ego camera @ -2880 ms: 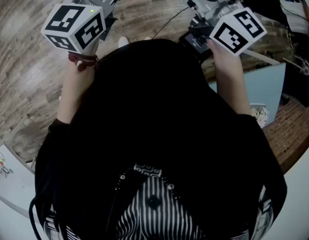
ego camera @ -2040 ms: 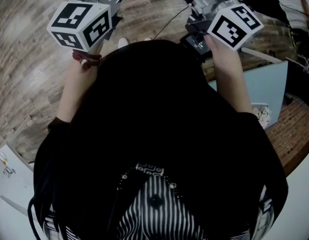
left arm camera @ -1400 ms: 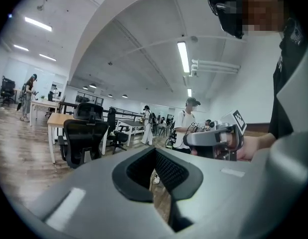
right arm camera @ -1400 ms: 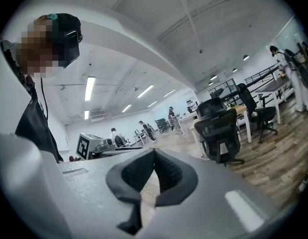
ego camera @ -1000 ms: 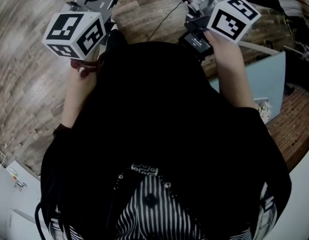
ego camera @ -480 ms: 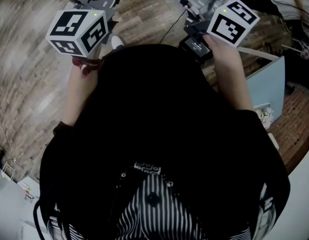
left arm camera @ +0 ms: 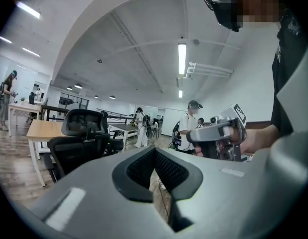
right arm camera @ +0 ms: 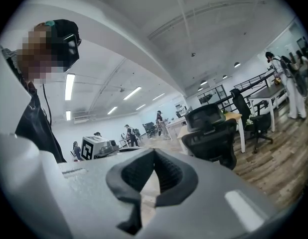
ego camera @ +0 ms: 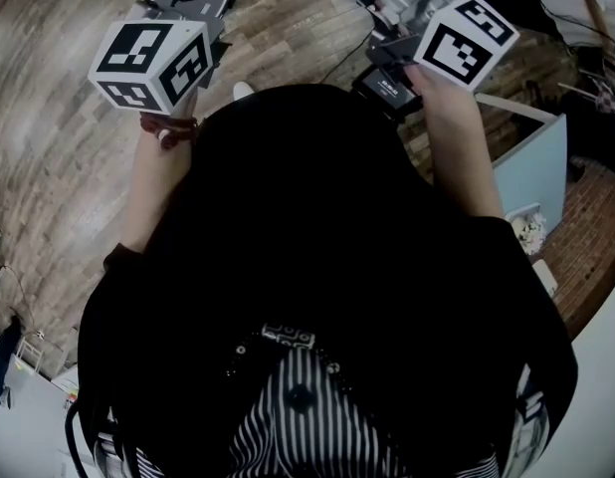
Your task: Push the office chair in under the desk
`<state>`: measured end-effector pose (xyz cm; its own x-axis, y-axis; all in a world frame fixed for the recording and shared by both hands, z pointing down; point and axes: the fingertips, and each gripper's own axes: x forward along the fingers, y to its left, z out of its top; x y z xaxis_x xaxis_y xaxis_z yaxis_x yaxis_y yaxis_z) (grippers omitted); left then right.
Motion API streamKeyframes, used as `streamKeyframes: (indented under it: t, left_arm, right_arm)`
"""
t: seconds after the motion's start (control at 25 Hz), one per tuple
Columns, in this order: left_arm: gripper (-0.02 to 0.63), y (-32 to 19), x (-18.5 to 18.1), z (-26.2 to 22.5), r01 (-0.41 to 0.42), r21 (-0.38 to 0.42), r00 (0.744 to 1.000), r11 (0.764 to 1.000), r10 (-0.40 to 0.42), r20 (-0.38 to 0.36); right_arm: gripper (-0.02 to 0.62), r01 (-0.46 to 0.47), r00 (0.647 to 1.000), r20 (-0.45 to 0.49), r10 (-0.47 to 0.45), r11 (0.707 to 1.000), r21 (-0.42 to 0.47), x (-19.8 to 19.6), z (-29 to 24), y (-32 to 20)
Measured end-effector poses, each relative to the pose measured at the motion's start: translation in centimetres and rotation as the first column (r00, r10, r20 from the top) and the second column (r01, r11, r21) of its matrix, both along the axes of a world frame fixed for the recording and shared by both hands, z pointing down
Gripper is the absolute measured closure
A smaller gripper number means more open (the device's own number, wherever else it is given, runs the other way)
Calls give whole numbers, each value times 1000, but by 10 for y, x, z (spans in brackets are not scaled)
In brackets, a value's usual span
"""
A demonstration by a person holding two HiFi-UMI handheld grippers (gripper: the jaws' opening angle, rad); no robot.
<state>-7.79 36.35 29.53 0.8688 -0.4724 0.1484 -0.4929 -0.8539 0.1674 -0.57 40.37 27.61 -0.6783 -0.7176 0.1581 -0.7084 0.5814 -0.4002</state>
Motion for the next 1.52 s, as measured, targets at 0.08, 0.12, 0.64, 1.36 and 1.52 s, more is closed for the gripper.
streamKeyframes:
  t: [0.08,0.12,0.64,1.36,1.52]
  left_arm:
    - [601,-8,-5,1,-11,1,1000,1000,11,9]
    - [601,-6,-4,-1,-16,7,1000,1000,16,16]
    - [601,-26,-70,-1,52,15,998,999,-52,26]
    - [601,-141,-48,-7,125,46,992,991,-125,7]
    - [601,-191,-30,-7,116,41,993,992,-117,10]
  right_arm:
    - [597,5,1000,0,-5,1000,0,-7,0,-9]
    - [597,7,1000,0,-7,1000,0,-8,-2,-8]
    - [597,93,995,-17,-93,996,3,-72,-14,-42]
    - [597,125,992,10,-125,992,5,-49,-8,-151]
    - [595,129,992,6,-129,992,-4,-35,-6,-201]
